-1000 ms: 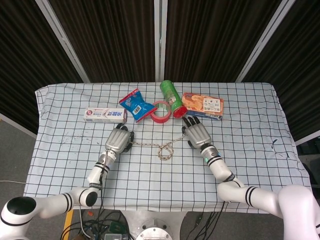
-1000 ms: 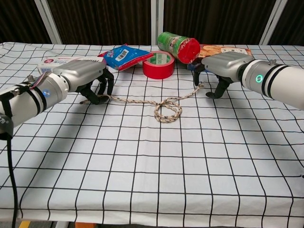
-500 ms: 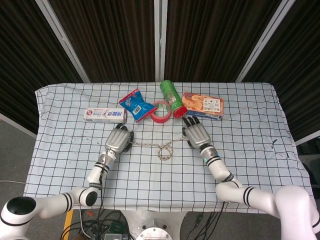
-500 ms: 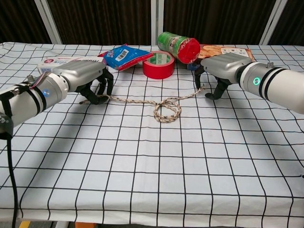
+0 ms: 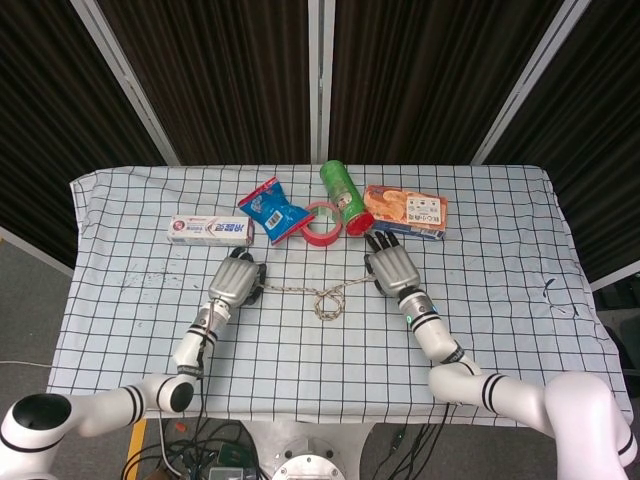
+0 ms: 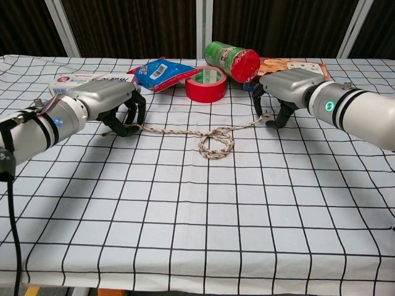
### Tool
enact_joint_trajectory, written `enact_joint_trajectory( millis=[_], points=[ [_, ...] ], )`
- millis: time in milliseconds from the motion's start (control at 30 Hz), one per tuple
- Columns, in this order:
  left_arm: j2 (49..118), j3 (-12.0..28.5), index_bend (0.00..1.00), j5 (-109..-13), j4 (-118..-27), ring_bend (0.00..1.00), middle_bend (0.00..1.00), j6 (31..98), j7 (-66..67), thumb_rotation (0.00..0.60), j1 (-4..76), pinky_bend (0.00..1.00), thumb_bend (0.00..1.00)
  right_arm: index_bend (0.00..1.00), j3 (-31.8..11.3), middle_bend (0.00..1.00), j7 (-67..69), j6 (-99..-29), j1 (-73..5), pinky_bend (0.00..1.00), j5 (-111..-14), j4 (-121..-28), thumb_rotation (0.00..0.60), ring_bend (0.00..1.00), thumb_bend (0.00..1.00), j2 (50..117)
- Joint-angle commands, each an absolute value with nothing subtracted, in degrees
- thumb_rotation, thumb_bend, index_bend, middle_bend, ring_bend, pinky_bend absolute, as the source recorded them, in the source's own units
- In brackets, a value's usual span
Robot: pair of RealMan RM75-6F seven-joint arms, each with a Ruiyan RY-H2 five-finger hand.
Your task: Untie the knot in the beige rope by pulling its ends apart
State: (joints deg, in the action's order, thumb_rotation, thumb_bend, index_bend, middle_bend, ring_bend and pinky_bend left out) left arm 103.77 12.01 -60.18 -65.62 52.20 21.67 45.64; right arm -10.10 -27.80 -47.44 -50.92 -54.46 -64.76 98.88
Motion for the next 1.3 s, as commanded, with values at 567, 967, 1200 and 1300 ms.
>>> enact_joint_trajectory(
  millis=[567, 967, 1200, 1300],
  points=[
    [103.5, 12.1, 0.52, -60.1, -65.7, 0.29, 0.63, 51.9, 21.1, 0.6, 45.6, 0.16, 0.37, 0.55, -10.8, 0.1, -27.2, -47.0, -50.8, 0.0, -54.8, -63.8, 0.6, 0.0, 0.25, 99.7],
    [103.4, 12.3, 0.52, -59.8, -65.6, 0.29, 0.63, 51.5, 21.3, 0.6, 46.0, 0.16, 0.37, 0.55, -11.2, 0.11, -26.3, -45.9, -51.0, 0.0, -54.8, -63.6, 0.6, 0.0, 0.37, 99.7],
    [103.4, 12.2, 0.52, -59.7, -65.6, 0.29, 0.63, 51.5, 21.3, 0.6, 46.0, 0.16, 0.37, 0.56, -11.1, 0.11, -25.9, -46.0, -50.9, 0.0, -55.3, -63.2, 0.6, 0.0, 0.37, 99.9],
    [103.4, 12.2, 0.52, -59.7, -65.6, 0.29, 0.63, 51.6, 21.3, 0.6, 45.9, 0.16, 0.37, 0.57, -11.1, 0.12, -25.9, -46.2, -50.8, 0.0, -55.3, -63.1, 0.6, 0.0, 0.38, 99.9]
  ],
)
